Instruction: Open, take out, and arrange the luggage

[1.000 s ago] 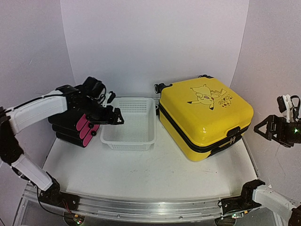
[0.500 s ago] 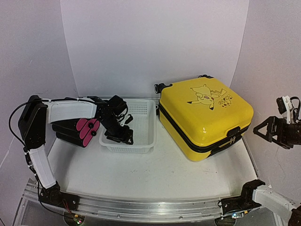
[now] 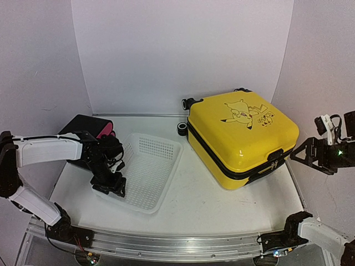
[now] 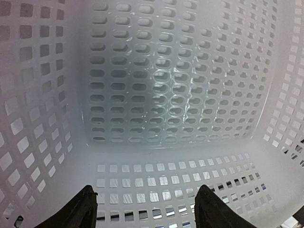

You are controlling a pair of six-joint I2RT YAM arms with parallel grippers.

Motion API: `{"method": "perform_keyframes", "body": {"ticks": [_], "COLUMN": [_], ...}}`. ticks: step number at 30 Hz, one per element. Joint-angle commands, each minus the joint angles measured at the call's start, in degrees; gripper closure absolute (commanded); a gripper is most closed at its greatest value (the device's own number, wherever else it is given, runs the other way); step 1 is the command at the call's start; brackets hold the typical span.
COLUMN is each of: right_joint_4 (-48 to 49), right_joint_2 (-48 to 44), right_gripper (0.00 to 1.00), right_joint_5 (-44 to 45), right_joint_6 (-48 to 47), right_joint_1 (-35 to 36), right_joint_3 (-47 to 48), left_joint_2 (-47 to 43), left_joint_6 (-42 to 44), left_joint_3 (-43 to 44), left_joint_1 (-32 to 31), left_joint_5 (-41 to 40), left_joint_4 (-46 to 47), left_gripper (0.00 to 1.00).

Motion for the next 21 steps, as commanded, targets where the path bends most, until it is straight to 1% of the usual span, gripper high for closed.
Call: {"method": "perform_keyframes", "body": {"ticks": [1, 5, 7, 9, 11, 13, 15, 17, 21], "right_joint_4": [3.9, 3.95, 3.84, 3.83, 4.17, 4.61, 4.63, 4.56, 4.54], "right_joint_2": [0.98, 1.13, 1.43, 1.49, 1.6, 1.89, 2.56, 3.15, 3.42], "right_gripper": [0.02, 0.02, 0.02, 0.02, 0.02, 0.02, 0.02, 0.02, 0.02], "right_joint_5": [-2.61, -2.87, -3.27, -3.45, -3.7, -4.16, -4.58, -5.0, -5.3], "right_joint_6": [0.07, 0.05, 0.0, -0.26, -0.22, -0.24, -0.15, -0.02, 0.47], "right_joint_1": [-0.23, -0.23, -0.24, -0.23, -0.23, -0.24, -0.23, -0.23, -0.23], "right_joint_3": [-0.51, -0.78, -0.83, -1.16, -1.81, -2.44, -2.65, -2.87, -3.07], "left_joint_2": [-3.1, -6.94, -9.73, -13.22, -16.38, -16.82, -13.83, -8.53, 7.78], "left_joint_6": [-10.48, -15.61, -15.54, -13.84, -12.42, -10.11, -7.45, -5.84, -2.6], "left_joint_3": [-1.77, -4.78, -5.16, -3.15, 0.44, 4.72, 8.86, 13.24, 26.78], "left_joint_1": [0.01, 0.01, -0.16, -0.45, -0.98, -1.44, -2.98, -6.2, -14.25], "left_joint_5": [-2.0, -4.51, -3.88, -2.46, -2.27, -1.24, 0.35, -0.76, -6.58], "left_joint_4": [-4.55, -7.94, -9.22, -9.22, -8.79, -7.69, -6.09, -4.69, -3.19], "left_gripper": [0.29, 0.29, 0.29, 0.28, 0.24, 0.21, 0.19, 0.17, 0.12]}}
